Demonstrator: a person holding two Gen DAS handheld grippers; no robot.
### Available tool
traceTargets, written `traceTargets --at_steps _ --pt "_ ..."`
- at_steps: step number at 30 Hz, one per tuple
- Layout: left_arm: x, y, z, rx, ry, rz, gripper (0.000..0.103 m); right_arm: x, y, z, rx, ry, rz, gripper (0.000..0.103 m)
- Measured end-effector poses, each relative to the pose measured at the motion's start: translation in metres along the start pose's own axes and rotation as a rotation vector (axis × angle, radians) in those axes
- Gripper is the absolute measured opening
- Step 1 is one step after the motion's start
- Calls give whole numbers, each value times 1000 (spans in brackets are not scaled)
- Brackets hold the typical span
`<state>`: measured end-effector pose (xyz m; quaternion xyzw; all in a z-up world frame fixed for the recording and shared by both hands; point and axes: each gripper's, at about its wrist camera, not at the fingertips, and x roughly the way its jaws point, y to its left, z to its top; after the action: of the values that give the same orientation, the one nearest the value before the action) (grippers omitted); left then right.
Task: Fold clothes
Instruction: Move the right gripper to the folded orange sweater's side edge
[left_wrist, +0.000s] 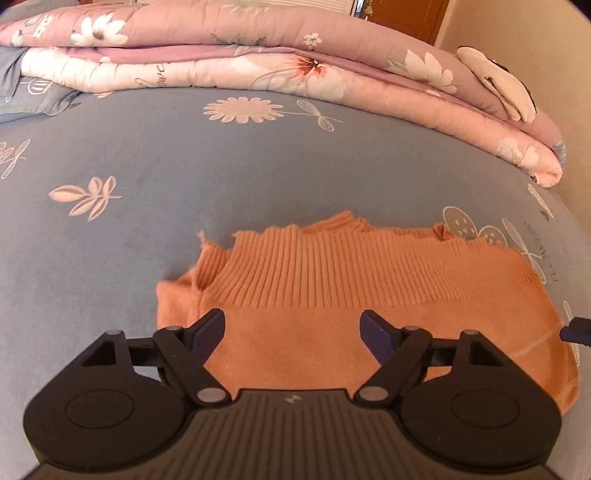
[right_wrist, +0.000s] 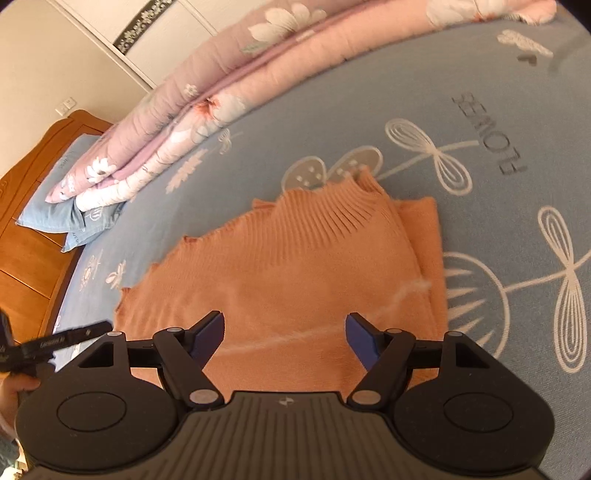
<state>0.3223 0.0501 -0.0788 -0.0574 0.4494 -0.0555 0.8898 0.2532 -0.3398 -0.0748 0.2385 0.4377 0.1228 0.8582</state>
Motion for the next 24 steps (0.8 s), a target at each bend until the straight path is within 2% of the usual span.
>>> traceTargets --at_steps 5,8,12,15,17,21,24 --pt "39 6 12 11 42 -3 81 10 20 13 -59 -55 -11 77" --pt "53 13 10 26 79 14 81 32 20 22 -91 -49 -4 77" --pt "53 18 7 75 97 8 81 52 3 32 -91 -35 -81 77" --pt "52 23 8 73 101 -3 81 51 -22 38 -30 -24 -175 73" --pt "43 22 11 72 97 9 80 42 -23 40 -3 -18 -186 74" --pt "-6 24 13 80 31 22 82 22 28 29 -183 0 -179 76" --pt "-33 46 0 -34 70 66 84 25 82 3 -353 52 -133 77"
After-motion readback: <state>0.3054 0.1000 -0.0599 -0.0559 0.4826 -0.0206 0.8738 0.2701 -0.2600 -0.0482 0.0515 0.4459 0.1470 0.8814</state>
